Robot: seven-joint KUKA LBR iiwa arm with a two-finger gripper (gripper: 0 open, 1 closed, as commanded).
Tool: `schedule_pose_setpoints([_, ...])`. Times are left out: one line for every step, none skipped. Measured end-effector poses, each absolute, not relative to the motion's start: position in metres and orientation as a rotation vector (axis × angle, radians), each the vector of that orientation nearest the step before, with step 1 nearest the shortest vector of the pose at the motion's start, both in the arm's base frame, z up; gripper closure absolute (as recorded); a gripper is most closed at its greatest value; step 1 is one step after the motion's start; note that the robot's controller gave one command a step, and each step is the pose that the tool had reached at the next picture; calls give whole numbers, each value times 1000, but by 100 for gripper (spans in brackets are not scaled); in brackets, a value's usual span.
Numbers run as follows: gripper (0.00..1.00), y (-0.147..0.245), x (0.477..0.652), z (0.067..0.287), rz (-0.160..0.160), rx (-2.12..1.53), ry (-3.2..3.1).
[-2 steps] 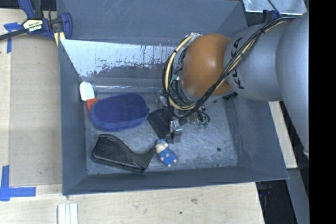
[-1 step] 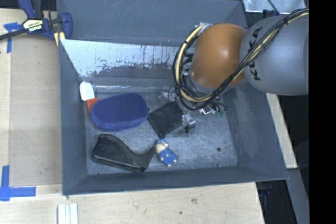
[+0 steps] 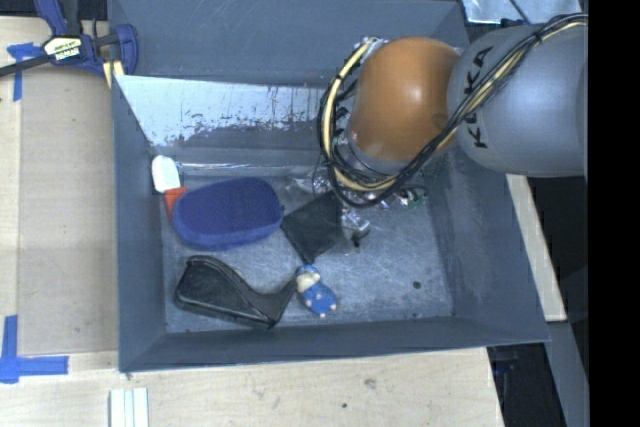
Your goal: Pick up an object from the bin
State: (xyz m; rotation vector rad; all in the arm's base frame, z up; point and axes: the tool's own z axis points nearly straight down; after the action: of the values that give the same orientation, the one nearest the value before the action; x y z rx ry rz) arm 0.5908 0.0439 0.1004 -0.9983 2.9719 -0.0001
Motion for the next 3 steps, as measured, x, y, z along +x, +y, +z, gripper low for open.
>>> schedule_pose_setpoints([0,43,604,70,-1,-1217,2889])
schedule_pose_setpoints([0,43,605,70,1,-1209,2892])
schedule_pose_setpoints([100,43,605,71,0,-1207,2889])
